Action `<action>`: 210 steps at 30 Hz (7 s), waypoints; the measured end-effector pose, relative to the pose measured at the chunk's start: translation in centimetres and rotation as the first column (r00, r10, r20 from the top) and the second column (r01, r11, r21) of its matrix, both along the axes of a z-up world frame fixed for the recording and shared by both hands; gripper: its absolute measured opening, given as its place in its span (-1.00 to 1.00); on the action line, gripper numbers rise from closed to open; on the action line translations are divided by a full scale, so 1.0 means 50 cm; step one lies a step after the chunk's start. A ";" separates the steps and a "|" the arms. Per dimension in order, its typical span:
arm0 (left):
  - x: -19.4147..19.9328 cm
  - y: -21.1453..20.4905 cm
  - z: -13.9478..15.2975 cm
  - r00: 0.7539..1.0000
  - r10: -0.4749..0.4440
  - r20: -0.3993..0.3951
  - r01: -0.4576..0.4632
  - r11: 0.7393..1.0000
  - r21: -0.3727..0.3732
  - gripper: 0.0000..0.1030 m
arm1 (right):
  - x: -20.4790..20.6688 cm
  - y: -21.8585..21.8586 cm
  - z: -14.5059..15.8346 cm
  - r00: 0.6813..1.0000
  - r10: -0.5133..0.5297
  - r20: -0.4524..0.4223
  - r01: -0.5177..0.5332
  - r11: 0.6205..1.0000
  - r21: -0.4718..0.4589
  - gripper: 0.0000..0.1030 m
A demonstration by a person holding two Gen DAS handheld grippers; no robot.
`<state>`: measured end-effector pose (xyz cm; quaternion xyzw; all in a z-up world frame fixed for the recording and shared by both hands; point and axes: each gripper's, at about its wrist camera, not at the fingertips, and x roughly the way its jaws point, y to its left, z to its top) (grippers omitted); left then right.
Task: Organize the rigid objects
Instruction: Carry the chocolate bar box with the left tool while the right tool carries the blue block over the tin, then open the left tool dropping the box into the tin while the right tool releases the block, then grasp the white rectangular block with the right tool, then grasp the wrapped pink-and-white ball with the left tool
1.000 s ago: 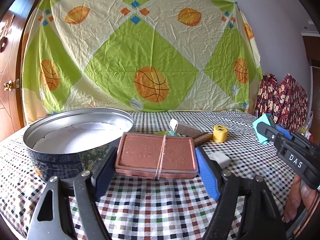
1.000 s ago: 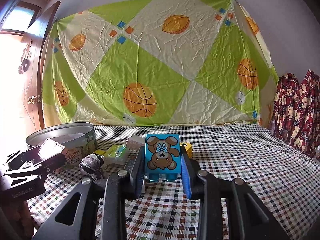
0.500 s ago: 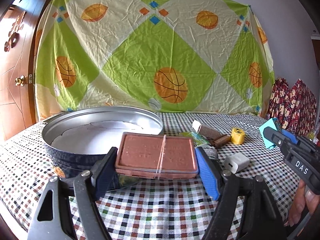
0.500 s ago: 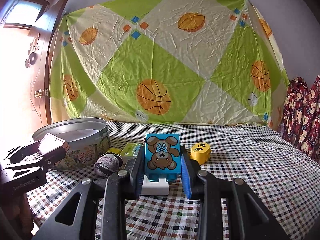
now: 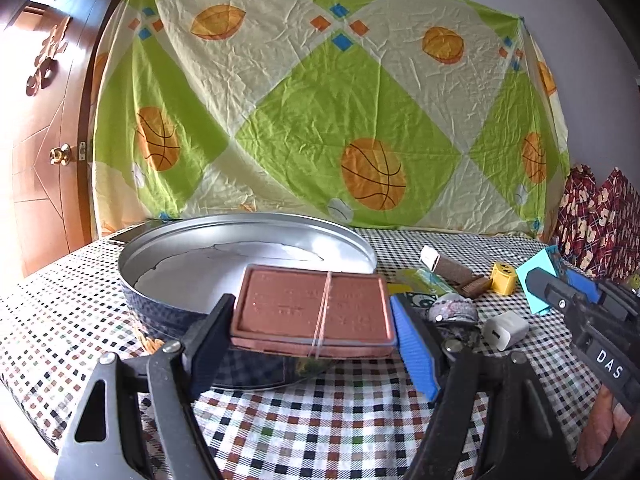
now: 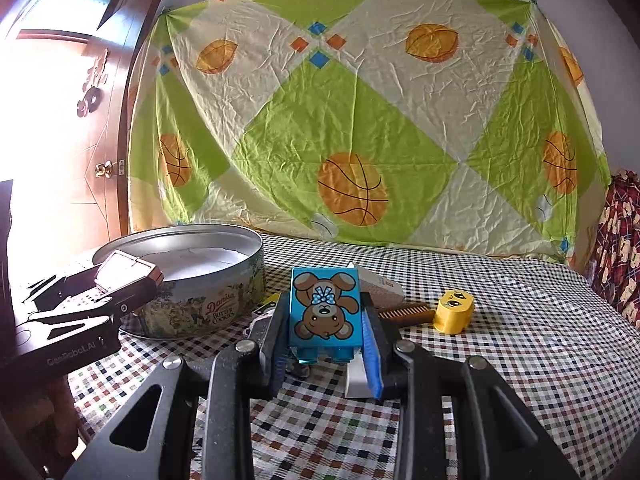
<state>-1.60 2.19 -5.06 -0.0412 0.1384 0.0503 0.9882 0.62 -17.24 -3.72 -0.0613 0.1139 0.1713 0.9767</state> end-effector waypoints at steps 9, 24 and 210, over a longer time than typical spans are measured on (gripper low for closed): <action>0.002 0.030 -0.001 0.999 0.031 -0.008 -0.031 0.999 -0.010 0.49 | 0.002 0.046 -0.004 0.999 0.047 -0.018 -0.047 0.999 -0.015 -0.35; 0.001 0.084 0.000 0.997 0.069 -0.017 -0.070 0.997 -0.031 0.49 | 0.013 0.108 -0.007 0.990 0.125 -0.072 -0.128 0.991 -0.032 -0.35; 0.202 -0.204 -0.010 0.870 -0.274 -0.410 0.300 0.954 -0.002 0.10 | 0.195 -0.149 -0.048 0.861 -0.106 -0.497 0.170 0.982 0.085 0.06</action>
